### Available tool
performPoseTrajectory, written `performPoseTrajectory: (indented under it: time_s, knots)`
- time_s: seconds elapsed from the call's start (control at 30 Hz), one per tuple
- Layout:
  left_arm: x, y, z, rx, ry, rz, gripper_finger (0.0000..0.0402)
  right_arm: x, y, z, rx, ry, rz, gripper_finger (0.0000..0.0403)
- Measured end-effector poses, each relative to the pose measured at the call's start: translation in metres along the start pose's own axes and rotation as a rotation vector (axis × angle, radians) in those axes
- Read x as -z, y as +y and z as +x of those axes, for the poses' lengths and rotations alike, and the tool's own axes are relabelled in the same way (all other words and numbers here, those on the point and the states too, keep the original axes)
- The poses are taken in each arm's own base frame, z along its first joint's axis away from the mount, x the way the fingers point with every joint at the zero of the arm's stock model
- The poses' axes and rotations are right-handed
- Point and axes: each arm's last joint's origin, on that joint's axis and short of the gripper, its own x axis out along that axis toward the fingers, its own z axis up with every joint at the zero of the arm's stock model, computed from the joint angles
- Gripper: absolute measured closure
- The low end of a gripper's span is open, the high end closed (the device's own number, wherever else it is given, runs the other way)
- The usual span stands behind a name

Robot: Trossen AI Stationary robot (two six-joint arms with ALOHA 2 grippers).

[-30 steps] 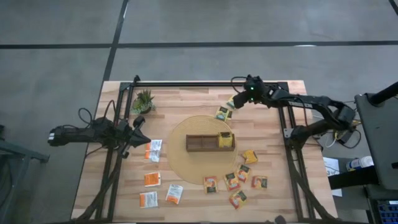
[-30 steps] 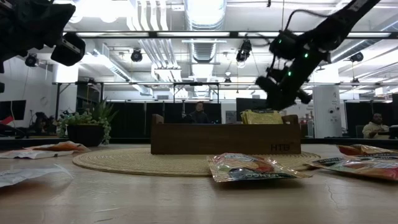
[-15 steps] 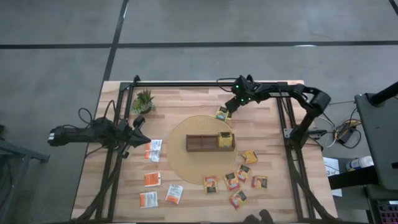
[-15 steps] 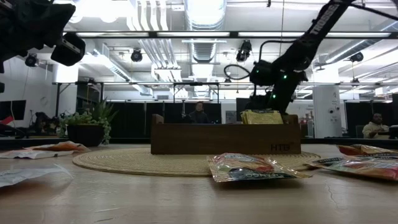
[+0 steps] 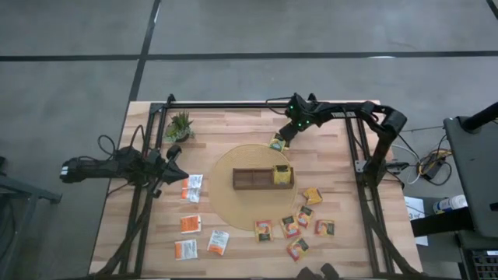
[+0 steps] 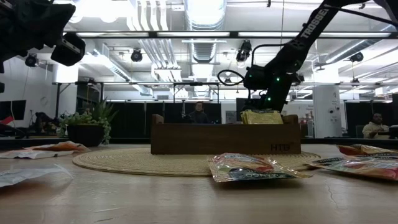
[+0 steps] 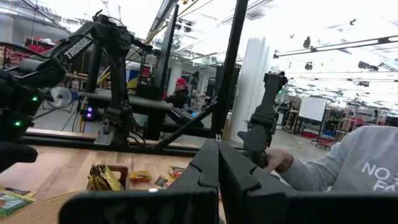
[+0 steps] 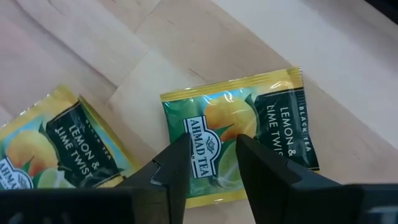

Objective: Pick & Place Tea
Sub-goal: Put the right yellow tea bag into the right of the wooden organizer

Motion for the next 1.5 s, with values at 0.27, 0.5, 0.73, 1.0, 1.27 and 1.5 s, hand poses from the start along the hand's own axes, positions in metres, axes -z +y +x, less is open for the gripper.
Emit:
performPoseTrajectory:
  time_s: [0.27,0.5,0.73,1.0,1.27,1.5]
  knots:
    - [0.000,0.000,0.000,0.000,0.001,0.000,0.0402,0.002,0.000,-0.001,-0.001,0.001,-0.017,0.0273]
    - [0.000,0.000,0.000,0.000,0.000,0.000,0.0402,0.003,0.001,-0.003,-0.003,0.034,-0.041,0.0331]
    - [0.000,0.000,0.000,0.000,0.000,0.000,0.0402,0.005,0.007,-0.013,0.003,0.026,-0.088,0.0393]
    - [0.000,0.000,0.000,0.000,0.000,0.000,0.0402,0.014,0.025,-0.047,0.077,-0.008,-0.168,0.0395]
    - [0.000,0.000,0.000,0.000,0.000,0.000,0.0402,0.023,0.038,-0.090,0.075,-0.128,-0.201,0.0395]
    - [0.000,0.000,0.000,0.000,0.000,0.000,0.0402,0.035,0.033,-0.094,0.074,-0.144,-0.224,0.0394]
